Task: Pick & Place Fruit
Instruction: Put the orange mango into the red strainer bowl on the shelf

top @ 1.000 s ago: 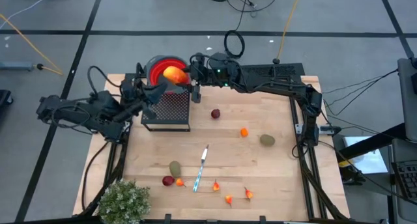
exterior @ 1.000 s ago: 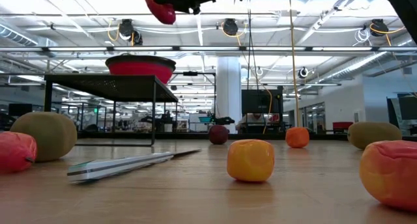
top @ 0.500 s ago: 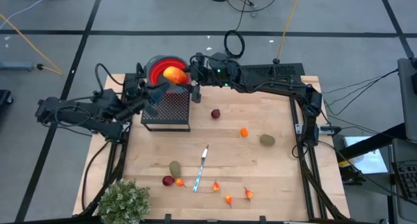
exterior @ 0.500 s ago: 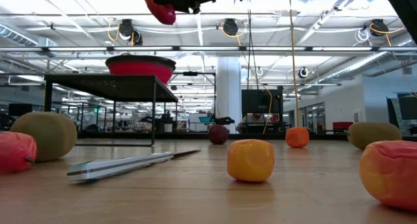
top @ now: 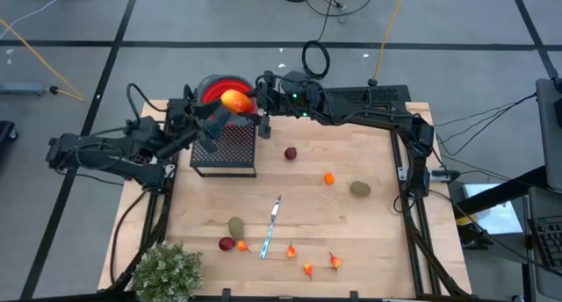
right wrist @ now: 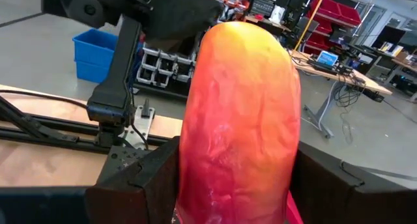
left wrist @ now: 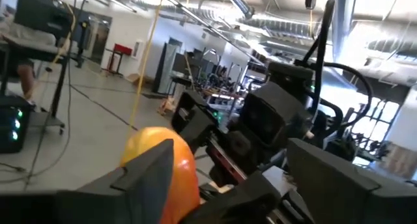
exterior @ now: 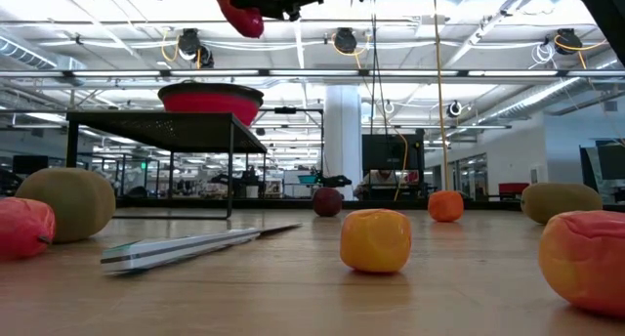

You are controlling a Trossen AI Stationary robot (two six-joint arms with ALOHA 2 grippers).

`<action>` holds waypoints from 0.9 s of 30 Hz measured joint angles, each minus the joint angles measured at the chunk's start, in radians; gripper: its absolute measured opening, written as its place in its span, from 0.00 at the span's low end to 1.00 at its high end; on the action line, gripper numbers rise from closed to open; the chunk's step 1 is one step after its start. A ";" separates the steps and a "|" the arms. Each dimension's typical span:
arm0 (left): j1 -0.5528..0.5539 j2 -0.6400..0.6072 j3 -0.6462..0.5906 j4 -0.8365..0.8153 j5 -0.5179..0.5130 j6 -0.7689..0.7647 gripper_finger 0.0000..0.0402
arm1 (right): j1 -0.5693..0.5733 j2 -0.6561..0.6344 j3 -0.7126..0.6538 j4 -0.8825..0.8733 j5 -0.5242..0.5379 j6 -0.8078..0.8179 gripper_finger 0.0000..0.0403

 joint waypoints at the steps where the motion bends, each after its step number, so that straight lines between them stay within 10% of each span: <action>1: 0.004 -0.006 0.000 -0.005 0.000 0.009 0.78 | 0.000 0.000 0.000 -0.001 0.011 -0.009 0.57; 11: 0.071 -0.048 0.000 -0.179 -0.074 0.032 0.82 | 0.000 0.000 0.000 0.013 0.033 -0.035 0.58; 27: 0.192 0.056 0.000 -0.093 0.142 -0.056 0.81 | 0.010 0.000 0.000 0.014 0.034 -0.047 0.56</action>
